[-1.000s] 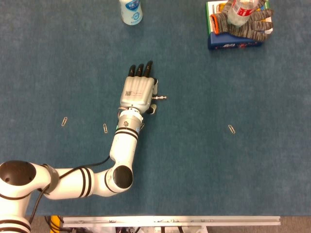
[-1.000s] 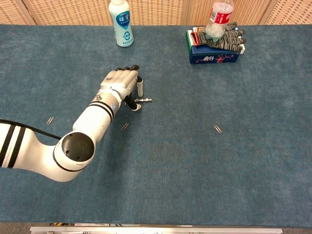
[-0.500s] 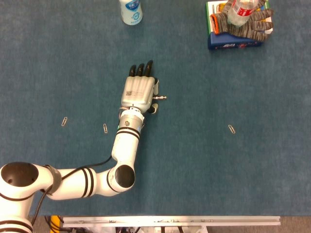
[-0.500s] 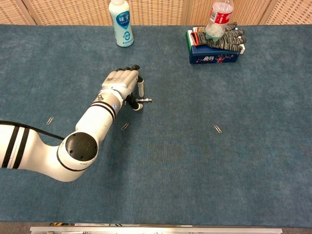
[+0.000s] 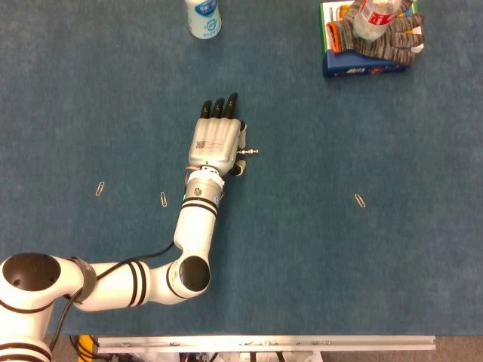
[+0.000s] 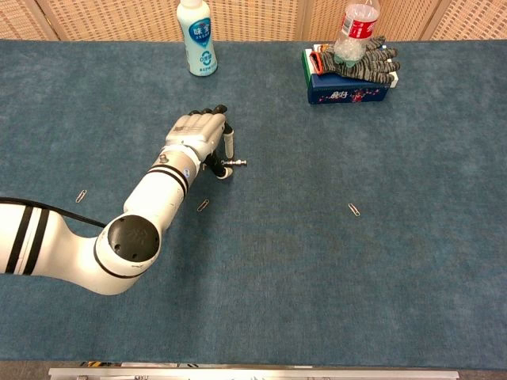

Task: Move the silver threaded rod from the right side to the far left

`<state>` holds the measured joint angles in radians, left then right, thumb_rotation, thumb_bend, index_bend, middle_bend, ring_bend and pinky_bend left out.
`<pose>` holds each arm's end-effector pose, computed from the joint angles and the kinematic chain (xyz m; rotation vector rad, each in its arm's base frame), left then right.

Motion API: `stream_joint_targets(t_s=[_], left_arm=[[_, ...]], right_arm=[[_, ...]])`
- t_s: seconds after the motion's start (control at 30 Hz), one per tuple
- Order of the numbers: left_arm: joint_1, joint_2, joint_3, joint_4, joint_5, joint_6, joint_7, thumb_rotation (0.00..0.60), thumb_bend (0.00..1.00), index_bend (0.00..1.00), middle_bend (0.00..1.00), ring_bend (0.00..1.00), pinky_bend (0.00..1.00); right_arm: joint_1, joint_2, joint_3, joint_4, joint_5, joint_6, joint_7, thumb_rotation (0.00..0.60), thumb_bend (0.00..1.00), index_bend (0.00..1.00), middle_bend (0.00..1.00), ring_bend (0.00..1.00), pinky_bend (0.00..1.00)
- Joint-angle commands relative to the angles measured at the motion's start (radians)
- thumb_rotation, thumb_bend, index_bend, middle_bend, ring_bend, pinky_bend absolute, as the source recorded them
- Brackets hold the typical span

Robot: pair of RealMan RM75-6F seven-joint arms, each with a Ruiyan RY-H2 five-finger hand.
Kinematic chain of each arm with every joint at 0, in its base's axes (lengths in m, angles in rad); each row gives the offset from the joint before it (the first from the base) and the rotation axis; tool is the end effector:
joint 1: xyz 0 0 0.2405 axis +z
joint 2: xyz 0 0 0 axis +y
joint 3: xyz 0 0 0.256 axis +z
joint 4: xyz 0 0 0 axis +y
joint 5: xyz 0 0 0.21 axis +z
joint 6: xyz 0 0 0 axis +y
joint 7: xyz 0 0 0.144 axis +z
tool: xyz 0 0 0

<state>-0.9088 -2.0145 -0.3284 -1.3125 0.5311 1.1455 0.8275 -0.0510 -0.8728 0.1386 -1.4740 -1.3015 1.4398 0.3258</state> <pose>-0.0803 0.3269 -0.1245 -1.6841 -1.1763 -0.6720 -0.3805 -0.1481 0.2881 1.0769 -0.9141 0.7594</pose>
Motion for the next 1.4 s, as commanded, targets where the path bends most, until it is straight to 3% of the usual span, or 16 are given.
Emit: stream_joint_targets(t_s=[0.03, 0.23, 0.7, 1.4], left_arm=[[-0.001, -0.003, -0.003, 0.006, -0.002, -0.004, 0.000, 0.600, 0.27, 0.50, 0.00, 0.00, 0.00], [-0.002, -0.002, -0.007, 0.013, -0.006, -0.011, 0.003, 0.600, 0.36, 0.49, 0.00, 0.00, 0.00], [0.003, 0.023, 0.006, -0.042, -0.012, -0.014, 0.021, 0.600, 0.36, 0.45, 0.00, 0.00, 0.00], [-0.006, 0.007, 0.012, -0.005, -0.021, -0.025, 0.025, 0.600, 0.36, 0.45, 0.00, 0.00, 0.00]], right_arm=[[0.001, -0.001, 0.000, 0.000, 0.000, -0.001, -0.001, 0.600, 0.17, 0.23, 0.11, 0.00, 0.00], [0.000, -0.001, 0.000, 0.000, 0.000, -0.001, 0.000, 0.600, 0.17, 0.23, 0.11, 0.00, 0.00], [0.003, -0.004, -0.001, 0.000, -0.004, -0.007, -0.003, 0.600, 0.17, 0.23, 0.11, 0.00, 0.00], [0.004, -0.005, -0.003, 0.008, -0.006, -0.013, 0.007, 0.600, 0.17, 0.23, 0.11, 0.00, 0.00]])
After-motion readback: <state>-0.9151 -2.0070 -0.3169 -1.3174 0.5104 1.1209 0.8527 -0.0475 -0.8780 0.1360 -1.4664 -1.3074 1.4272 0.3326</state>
